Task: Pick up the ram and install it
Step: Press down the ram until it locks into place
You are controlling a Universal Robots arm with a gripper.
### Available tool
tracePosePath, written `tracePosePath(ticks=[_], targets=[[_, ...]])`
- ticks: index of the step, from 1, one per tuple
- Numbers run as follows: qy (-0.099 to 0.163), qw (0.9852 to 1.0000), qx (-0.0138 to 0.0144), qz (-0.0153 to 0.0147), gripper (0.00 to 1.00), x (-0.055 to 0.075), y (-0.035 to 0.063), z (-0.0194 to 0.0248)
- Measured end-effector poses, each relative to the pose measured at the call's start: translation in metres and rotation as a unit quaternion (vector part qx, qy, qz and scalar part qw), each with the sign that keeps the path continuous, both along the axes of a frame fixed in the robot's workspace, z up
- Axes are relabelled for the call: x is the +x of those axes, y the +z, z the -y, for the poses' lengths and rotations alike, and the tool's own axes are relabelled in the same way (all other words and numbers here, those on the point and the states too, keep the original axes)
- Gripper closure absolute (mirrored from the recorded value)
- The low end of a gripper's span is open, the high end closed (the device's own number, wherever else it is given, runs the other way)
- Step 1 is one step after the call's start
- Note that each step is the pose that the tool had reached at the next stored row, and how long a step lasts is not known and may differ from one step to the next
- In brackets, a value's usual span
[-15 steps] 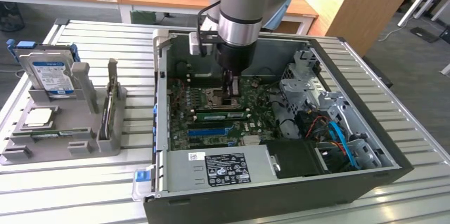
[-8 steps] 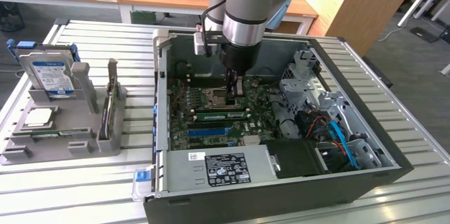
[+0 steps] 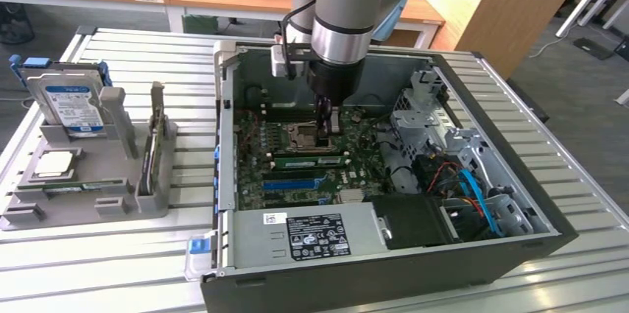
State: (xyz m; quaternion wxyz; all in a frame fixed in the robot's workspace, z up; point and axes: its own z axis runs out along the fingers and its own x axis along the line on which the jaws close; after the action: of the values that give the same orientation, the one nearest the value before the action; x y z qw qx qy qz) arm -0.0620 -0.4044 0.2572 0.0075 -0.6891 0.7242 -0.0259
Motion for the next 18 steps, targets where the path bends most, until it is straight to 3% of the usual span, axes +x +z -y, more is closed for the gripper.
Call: tracePosePath(ticks=[9,18], targets=[[-0.005,1.0000,0.0000,0.0000,0.89,0.0000,0.0000,0.0000],[-0.047,0.9989,0.0000,0.0000,0.89,0.0000,0.0000,0.0000]])
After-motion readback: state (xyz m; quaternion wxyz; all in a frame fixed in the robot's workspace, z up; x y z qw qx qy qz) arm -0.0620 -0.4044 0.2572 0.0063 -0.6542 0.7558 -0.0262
